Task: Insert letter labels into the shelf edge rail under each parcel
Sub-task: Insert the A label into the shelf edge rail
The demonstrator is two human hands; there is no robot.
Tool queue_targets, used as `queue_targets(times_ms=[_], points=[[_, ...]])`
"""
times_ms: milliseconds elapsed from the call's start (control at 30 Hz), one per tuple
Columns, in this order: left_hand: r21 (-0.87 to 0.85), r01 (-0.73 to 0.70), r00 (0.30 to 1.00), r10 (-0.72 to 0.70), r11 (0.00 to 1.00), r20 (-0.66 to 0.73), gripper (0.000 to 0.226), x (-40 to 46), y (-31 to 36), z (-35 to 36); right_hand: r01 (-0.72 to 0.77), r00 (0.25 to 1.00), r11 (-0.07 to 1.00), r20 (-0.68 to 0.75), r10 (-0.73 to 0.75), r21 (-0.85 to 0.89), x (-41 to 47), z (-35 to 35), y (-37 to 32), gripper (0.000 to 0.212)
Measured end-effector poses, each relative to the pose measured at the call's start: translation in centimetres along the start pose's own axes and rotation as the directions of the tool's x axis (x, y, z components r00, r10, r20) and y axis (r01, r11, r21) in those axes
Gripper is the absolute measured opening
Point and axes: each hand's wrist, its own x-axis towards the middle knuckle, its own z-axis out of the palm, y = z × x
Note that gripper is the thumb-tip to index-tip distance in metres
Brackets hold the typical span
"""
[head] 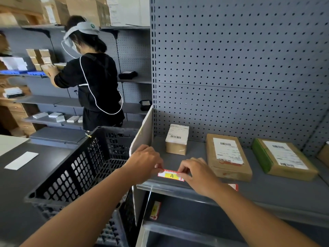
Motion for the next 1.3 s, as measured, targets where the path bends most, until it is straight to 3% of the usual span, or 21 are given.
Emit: queue_targets(times_ms=[333,800,1300], points=[[0.037,-0.055,0.991,0.059,0.998,-0.117,0.013,-1.3,0.8,1.2,0.006,0.993,0.991,-0.113,-0.021,-0.135,-2.8,1.0,-1.8,0.009],[0.035,0.018,1.0,-0.017,0.999,-0.01,0.018,-2.8,0.2,3.3,0.116,0.977,0.904,-0.115,-0.177,-0.412,-1.6,4.4,-1.9,0.017],[0.04,0.008,1.0,-0.007,0.999,-0.026,0.014,-3.1,0.3,3.2,0.16,0.973,0.854,-0.067,-0.221,-0.495,-1.3,5.4,-1.5,0.012]])
